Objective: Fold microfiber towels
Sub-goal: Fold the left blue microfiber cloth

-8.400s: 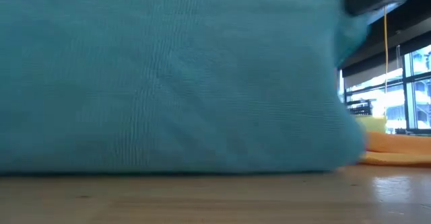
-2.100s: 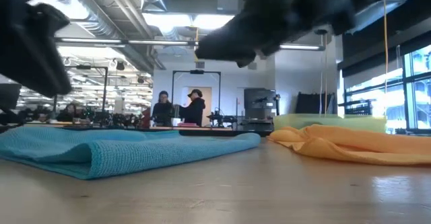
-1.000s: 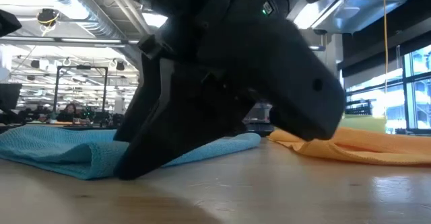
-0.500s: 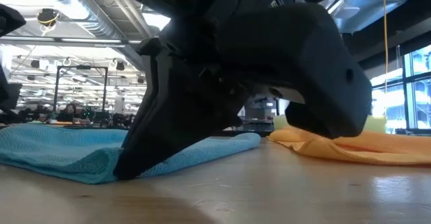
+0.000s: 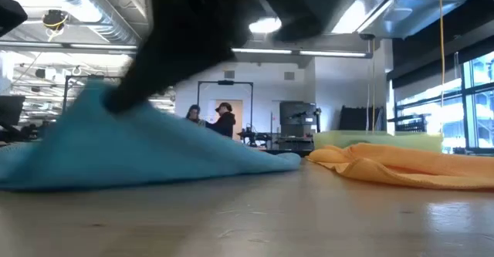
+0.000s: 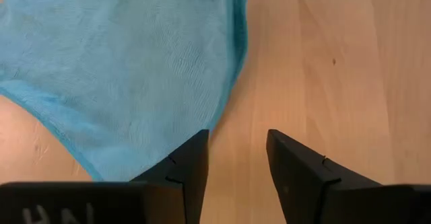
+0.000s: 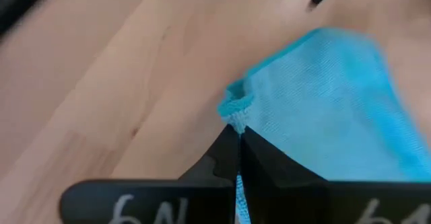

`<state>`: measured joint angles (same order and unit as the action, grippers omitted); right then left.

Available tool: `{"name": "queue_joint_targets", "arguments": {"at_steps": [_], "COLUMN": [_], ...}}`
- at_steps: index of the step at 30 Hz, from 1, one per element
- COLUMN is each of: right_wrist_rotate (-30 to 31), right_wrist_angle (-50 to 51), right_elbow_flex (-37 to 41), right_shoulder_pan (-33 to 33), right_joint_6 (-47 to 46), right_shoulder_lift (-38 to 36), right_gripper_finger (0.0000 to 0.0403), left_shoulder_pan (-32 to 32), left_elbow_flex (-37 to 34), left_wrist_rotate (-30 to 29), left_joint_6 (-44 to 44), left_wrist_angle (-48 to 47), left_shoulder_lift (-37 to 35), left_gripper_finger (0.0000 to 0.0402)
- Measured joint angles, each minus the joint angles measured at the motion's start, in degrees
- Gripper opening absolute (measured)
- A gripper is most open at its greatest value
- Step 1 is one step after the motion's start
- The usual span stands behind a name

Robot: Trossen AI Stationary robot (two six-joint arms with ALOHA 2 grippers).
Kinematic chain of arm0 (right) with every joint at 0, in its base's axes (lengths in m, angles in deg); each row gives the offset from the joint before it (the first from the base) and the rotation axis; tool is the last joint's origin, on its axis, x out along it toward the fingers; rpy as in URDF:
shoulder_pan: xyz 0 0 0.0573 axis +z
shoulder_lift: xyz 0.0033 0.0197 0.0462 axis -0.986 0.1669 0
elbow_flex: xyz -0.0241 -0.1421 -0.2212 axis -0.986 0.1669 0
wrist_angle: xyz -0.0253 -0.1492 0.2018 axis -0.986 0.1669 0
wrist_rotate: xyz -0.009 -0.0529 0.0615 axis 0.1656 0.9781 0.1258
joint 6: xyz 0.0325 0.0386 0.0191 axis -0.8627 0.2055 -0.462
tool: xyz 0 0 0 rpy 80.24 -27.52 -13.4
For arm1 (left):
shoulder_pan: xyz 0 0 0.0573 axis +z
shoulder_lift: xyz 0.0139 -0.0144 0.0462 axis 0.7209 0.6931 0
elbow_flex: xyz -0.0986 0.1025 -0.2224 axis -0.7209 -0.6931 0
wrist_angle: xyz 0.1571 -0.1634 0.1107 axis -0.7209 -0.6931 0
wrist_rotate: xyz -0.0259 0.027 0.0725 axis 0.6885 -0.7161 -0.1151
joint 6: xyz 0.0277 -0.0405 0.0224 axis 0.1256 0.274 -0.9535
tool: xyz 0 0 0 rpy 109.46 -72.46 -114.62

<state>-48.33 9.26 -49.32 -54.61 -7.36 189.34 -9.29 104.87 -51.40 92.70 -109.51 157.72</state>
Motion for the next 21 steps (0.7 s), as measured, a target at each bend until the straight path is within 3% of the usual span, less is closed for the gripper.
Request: {"name": "queue_joint_targets", "arguments": {"at_steps": [6,12,21], "right_wrist_rotate": [0.3,4.3,4.5], "right_wrist_angle": [5.1,9.7,10.6], "right_elbow_flex": [-4.6,-8.2,-9.1], "right_shoulder_pan": [-0.2,-0.2,-1.5], "right_joint_6": [-1.8,-2.6,-2.6], "right_shoulder_lift": [-0.1,-0.1,-0.1], "right_gripper_finger": [0.0006,0.001,0.0012], "left_shoulder_pan": [0.0,0.2,2.2], "left_elbow_flex": [0.0,-0.4,-4.9], "left_wrist_rotate": [-0.2,-2.1,-1.5], "left_joint_6": [-0.4,-0.5,-1.3], "left_wrist_angle": [-1.6,-2.6,8.0], "left_shoulder_lift": [0.0,0.3,4.3], "left_gripper_finger": [0.0176,0.0206,0.0224]}}
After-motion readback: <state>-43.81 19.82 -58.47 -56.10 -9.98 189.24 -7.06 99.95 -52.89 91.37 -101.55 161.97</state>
